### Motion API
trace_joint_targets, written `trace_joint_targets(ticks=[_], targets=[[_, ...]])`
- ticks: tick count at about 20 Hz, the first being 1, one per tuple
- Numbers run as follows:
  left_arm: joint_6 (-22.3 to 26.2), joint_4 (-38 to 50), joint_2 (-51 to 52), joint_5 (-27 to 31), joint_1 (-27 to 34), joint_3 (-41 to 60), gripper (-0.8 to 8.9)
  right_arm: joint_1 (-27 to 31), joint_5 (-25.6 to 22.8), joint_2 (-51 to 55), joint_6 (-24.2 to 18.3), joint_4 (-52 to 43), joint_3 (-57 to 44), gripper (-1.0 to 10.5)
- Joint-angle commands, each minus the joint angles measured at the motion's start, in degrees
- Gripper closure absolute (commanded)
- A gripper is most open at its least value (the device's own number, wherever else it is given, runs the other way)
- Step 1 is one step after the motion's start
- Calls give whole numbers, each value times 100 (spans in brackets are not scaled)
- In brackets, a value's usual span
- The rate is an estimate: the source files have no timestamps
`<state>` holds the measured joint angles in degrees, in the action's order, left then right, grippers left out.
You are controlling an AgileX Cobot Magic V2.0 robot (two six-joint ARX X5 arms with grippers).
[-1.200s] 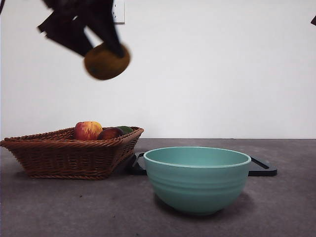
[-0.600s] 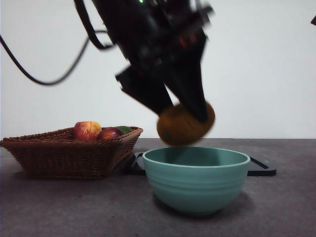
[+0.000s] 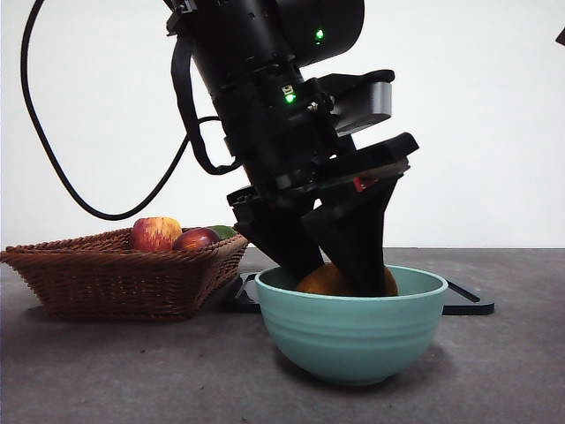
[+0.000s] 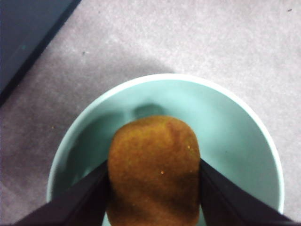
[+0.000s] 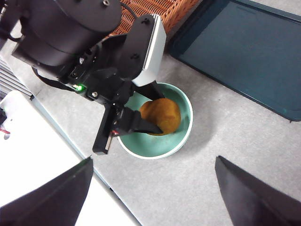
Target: Pick up the wifruite, put it on the bowl, pick up the plate, put it on desk
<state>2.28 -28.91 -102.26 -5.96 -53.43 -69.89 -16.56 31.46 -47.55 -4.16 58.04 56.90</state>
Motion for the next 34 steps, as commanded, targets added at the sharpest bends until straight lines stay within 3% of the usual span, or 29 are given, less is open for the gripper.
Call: trace_joint_targets(ticks=[1, 10, 11, 13, 18, 27, 34], targets=[[68, 28, -118, 7, -76, -109, 523, -28, 0, -33, 52, -33, 118, 530], [-59, 13, -94, 4, -101, -111, 522, -28, 0, -33, 52, -31, 118, 531], [-105, -9, -57, 4, -92, -111, 499, -28, 0, -33, 52, -28, 118, 530], [-133, -66, -9, 4, -92, -111, 358, -28, 0, -33, 52, -26, 118, 530], [-133, -234, 286, 9, -90, -111, 348, -28, 0, -33, 52, -28, 118, 530], [-350, -286, 2122, 70, 127, -120, 350, -28, 0, -33, 52, -28, 118, 531], [-647, -835, 3650, 168, 1231, -92, 354, -28, -4, -33, 52, -20, 118, 530]])
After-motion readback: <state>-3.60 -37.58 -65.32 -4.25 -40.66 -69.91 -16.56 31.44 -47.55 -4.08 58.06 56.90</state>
